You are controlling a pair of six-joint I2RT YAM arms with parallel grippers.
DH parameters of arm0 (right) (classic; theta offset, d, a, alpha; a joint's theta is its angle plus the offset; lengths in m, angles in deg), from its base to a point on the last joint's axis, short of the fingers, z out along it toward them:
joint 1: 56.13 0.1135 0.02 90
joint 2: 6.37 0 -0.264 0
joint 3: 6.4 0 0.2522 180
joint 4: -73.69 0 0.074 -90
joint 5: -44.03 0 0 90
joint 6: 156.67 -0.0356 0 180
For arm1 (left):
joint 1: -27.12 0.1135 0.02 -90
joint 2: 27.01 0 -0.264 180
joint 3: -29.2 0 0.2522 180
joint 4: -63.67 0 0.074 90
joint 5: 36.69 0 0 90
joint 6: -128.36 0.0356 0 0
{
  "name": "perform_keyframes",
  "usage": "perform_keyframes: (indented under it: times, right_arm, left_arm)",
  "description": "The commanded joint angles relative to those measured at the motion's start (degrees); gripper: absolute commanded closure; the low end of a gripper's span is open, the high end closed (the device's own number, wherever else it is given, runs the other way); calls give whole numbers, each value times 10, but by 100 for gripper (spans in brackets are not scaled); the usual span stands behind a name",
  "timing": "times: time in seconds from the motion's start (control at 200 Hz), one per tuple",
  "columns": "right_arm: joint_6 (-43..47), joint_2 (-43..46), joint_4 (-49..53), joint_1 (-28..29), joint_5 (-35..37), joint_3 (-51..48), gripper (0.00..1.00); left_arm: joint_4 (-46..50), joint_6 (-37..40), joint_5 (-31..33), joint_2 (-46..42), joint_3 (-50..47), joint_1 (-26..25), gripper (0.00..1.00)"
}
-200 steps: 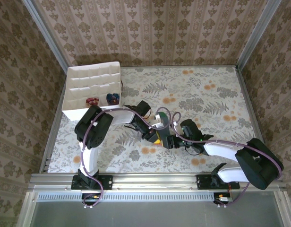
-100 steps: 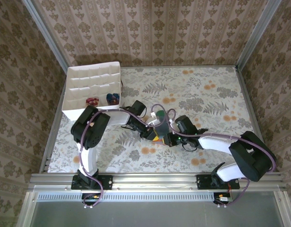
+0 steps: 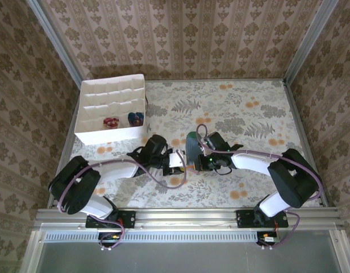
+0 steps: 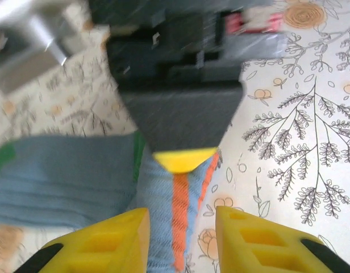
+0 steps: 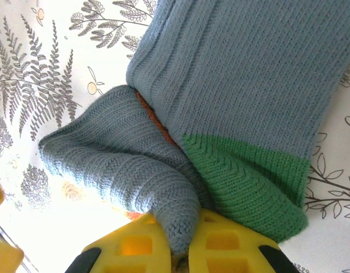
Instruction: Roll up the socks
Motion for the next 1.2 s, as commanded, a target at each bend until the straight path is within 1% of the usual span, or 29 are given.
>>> perform_keyframes:
  times: [0.0, 0.155, 0.255, 0.385, 0.485, 0.56, 0.67, 0.735, 0.755, 0.845, 0.88, 0.925, 0.955, 0.98, 1.115, 1.195]
  right_arm:
    - [-21, -34, 107, -8, 29, -4, 100]
    - [-31, -45, 111, -11, 12, 0, 100]
    - [-32, -50, 116, -12, -1, 3, 100]
    - [-33, -50, 117, -19, -22, 2, 100]
    - [-33, -49, 117, -23, -38, 3, 100]
    - [-35, -50, 116, -27, -52, 3, 100]
    - [-38, -50, 111, -33, -84, 4, 100]
    - [-37, -50, 114, -37, -105, 7, 100]
    - [-37, -49, 116, -38, -109, 8, 100]
    - [-35, -41, 125, -44, -120, 12, 99]
    - [-35, -34, 125, -47, -121, 11, 95]
    - [-36, -22, 123, -52, -121, 10, 86]
    - [-38, -11, 119, -56, -119, 7, 81]
    - [-39, -1, 115, -60, -117, 5, 79]
    - [-46, 77, 80, -76, -77, -25, 78]
    - [-50, 137, 65, -82, -47, -44, 77]
  left_arm:
    - [-49, 114, 103, -10, -9, -38, 73]
    - [-5, 174, 163, 22, 14, -78, 73]
    - [5, 198, 212, 52, 25, -91, 72]
    - [-2, 210, 226, 80, 27, -91, 70]
    - [-7, 213, 239, 99, 29, -93, 65]
    - [1, 217, 246, 117, 37, -95, 64]
    - [26, 218, 258, 151, 58, -97, 64]
    - [58, 202, 259, 169, 77, -98, 66]
    - [74, 196, 257, 174, 85, -97, 67]
    - [173, 168, 223, 188, 135, -91, 82]
    - [200, 160, 202, 190, 147, -87, 85]
    - [230, 150, 172, 193, 161, -81, 89]
    - [248, 143, 152, 195, 168, -77, 90]
    - [264, 138, 132, 197, 175, -72, 91]
    - [346, 109, 47, 209, 214, -51, 99]
    - [384, 96, 5, 217, 233, -41, 100]
